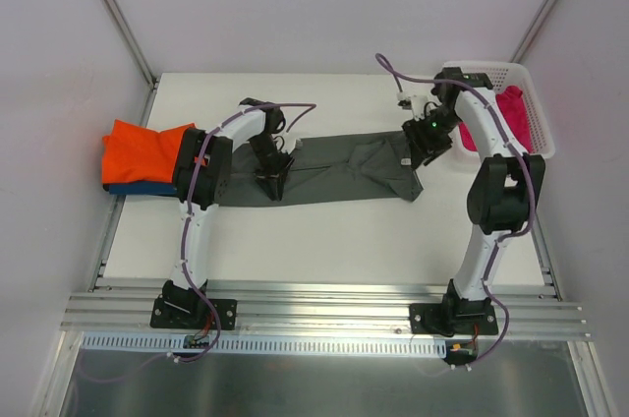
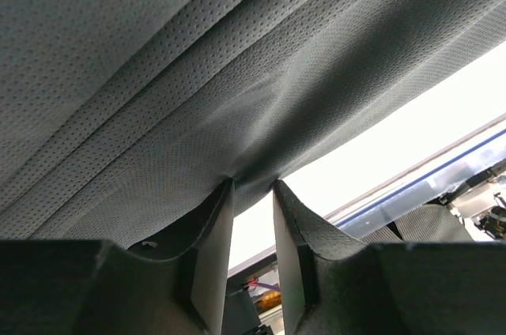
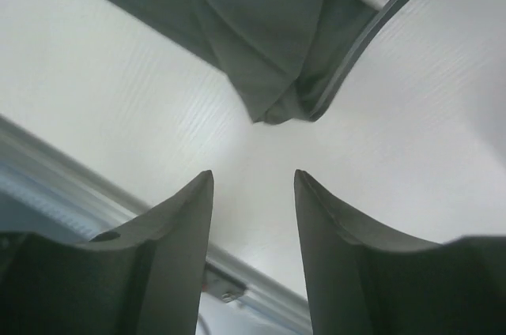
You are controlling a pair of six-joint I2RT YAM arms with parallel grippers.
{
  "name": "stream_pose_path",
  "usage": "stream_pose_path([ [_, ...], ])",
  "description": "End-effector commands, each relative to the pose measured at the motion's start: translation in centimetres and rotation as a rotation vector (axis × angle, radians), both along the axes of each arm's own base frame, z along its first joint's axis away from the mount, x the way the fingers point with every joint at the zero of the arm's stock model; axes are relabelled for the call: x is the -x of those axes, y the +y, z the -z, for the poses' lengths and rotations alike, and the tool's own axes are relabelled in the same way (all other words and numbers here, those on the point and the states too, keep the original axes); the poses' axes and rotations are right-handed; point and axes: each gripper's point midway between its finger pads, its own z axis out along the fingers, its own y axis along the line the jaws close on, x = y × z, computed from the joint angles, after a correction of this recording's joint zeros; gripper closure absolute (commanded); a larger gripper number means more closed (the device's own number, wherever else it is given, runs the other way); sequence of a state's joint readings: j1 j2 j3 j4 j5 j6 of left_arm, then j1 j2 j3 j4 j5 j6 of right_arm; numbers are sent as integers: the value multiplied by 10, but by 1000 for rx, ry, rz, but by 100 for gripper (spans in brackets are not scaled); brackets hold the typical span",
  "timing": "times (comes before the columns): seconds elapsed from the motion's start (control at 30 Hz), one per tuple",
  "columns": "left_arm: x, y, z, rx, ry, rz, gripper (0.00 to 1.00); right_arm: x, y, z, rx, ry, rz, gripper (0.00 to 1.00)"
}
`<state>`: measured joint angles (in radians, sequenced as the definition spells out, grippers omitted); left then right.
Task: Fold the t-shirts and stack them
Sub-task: Fold the tshirt
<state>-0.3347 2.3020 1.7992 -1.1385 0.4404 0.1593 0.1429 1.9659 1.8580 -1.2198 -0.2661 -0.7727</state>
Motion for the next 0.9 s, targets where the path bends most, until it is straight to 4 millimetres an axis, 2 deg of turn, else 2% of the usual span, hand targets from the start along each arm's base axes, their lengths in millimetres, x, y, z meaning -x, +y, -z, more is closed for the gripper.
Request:
stream_pose_path([
  [0.0,-6,8,-10,-46,-69,27,73,53,20,5,-231,313,170,52],
  [0.1,-6,10,-12,-55,-79,32,73,64,26,21,-324,449,217,53],
  [0.2,-6,12,-13,-62,-87,36,73,63,27,32,-385,520,235,56],
  [0.4,-3,16,-11,-80,-83,41,73,48,24,43,-397,540,239,60],
  [0.67,-5,18,-10,-104,-96,54,74,52,21,51,-392,578,241,60],
  [0.87,-7,11,-8,-107,-103,76,74,51,9,54,-389,579,272,60],
])
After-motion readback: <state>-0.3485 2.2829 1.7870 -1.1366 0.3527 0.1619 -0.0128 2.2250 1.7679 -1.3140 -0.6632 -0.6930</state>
